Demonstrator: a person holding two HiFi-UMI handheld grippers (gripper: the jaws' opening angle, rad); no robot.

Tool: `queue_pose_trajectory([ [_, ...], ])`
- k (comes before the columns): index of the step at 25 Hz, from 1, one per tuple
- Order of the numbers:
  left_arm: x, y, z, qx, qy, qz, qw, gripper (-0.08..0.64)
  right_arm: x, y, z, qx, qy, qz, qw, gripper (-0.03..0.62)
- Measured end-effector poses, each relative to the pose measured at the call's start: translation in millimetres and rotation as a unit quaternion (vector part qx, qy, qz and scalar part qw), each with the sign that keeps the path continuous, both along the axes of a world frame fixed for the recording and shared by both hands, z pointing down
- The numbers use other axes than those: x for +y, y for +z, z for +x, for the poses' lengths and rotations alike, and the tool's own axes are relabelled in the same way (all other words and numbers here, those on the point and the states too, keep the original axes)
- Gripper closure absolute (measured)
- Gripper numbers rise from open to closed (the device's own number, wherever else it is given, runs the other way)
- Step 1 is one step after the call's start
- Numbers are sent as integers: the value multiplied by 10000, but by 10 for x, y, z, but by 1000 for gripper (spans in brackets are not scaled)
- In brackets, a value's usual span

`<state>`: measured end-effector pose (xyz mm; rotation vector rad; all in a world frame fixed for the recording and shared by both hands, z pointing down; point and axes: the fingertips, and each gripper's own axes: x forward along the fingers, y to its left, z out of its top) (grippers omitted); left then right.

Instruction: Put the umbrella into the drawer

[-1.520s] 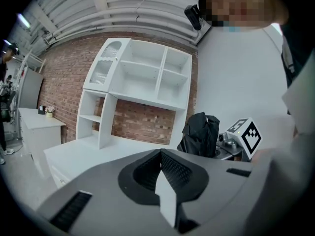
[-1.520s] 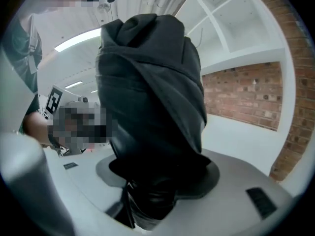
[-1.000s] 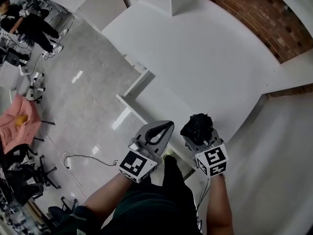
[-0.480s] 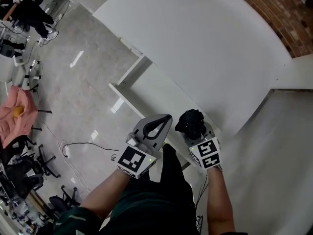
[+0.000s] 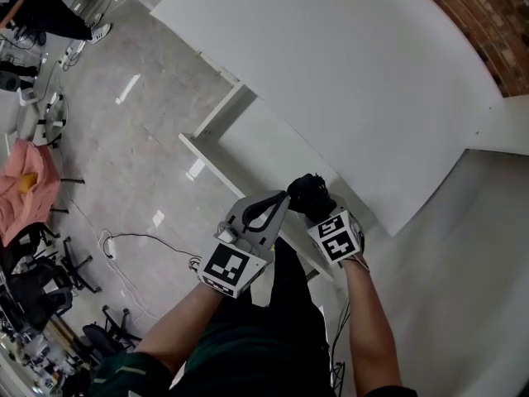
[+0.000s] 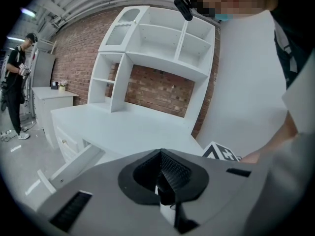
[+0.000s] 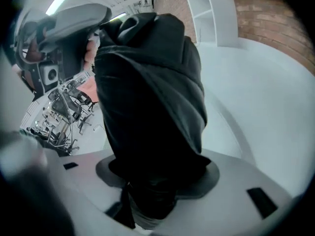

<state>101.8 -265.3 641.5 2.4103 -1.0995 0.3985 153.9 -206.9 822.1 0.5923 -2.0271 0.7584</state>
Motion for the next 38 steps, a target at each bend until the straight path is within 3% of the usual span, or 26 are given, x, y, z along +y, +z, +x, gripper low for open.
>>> queue_pose_trajectory([
  [19,-80,150,-202,-23,-179,-177,9997,554,156,669,-130,897,-368,-1025,9900,365],
  [38,-43,199,-372,37,-252,-298,9992,554,247,953,-150,1518,-833,-1220,9773,347],
])
